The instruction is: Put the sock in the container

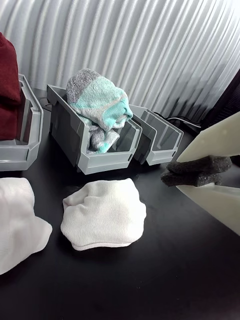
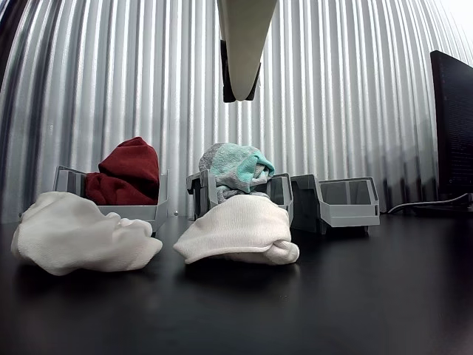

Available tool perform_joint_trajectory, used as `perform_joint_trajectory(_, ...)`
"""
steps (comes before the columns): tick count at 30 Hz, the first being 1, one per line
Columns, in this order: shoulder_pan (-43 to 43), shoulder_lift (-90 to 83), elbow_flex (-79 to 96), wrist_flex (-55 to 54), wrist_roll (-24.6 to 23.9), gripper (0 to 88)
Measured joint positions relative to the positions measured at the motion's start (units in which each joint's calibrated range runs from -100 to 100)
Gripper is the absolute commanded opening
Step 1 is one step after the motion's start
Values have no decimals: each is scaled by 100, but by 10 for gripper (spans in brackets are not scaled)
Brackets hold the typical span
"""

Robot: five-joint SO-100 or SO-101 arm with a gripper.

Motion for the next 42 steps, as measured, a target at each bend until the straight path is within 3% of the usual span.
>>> perform_joint_trajectory(42,0,-1532,595,0,0,14)
